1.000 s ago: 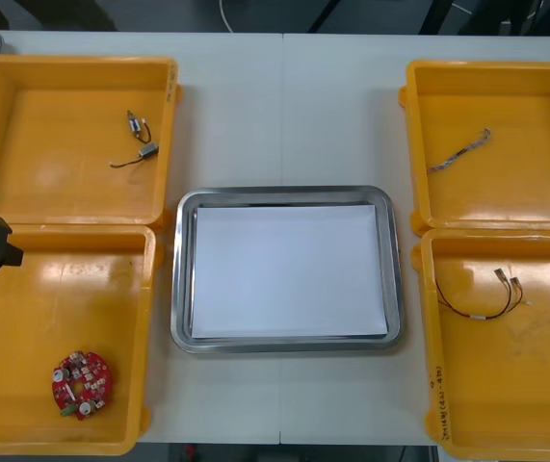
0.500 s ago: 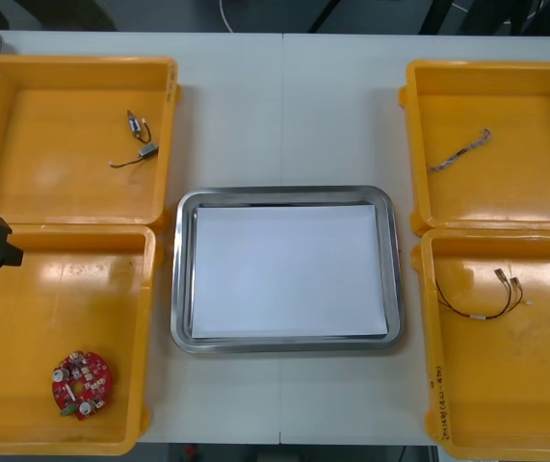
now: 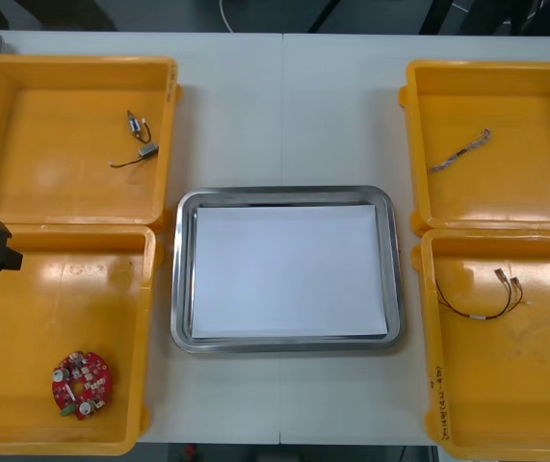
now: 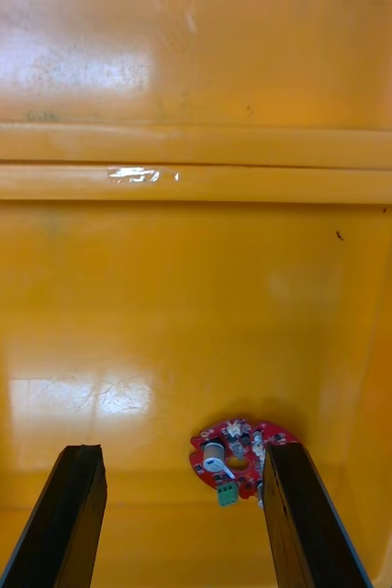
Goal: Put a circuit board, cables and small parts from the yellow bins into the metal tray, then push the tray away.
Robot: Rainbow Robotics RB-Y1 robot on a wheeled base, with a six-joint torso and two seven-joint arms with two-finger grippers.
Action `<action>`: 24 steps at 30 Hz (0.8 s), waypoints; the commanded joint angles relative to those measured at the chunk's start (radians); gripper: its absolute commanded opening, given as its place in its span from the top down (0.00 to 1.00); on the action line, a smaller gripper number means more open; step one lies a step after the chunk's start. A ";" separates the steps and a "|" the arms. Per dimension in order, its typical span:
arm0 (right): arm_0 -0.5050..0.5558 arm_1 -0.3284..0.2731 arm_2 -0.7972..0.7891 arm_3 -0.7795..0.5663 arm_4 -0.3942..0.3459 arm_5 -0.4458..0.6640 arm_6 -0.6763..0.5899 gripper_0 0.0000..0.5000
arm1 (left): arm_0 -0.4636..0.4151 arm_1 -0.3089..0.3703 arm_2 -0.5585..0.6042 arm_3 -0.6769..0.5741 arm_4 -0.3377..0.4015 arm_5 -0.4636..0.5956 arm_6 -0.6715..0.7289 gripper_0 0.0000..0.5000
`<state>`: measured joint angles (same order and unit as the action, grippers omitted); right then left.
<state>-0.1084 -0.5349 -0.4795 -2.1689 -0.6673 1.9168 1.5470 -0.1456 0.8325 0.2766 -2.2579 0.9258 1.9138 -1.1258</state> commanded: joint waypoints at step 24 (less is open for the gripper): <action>0.003 -0.054 0.012 -0.060 -0.018 0.003 -0.154 0.00 | 0.146 0.022 0.035 -0.034 0.027 -0.039 0.029 0.00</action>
<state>-0.1086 -0.5498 -0.4792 -2.1802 -0.6767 1.9168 1.4885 -0.0555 0.8325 0.2767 -2.2583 0.9425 1.9043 -1.1254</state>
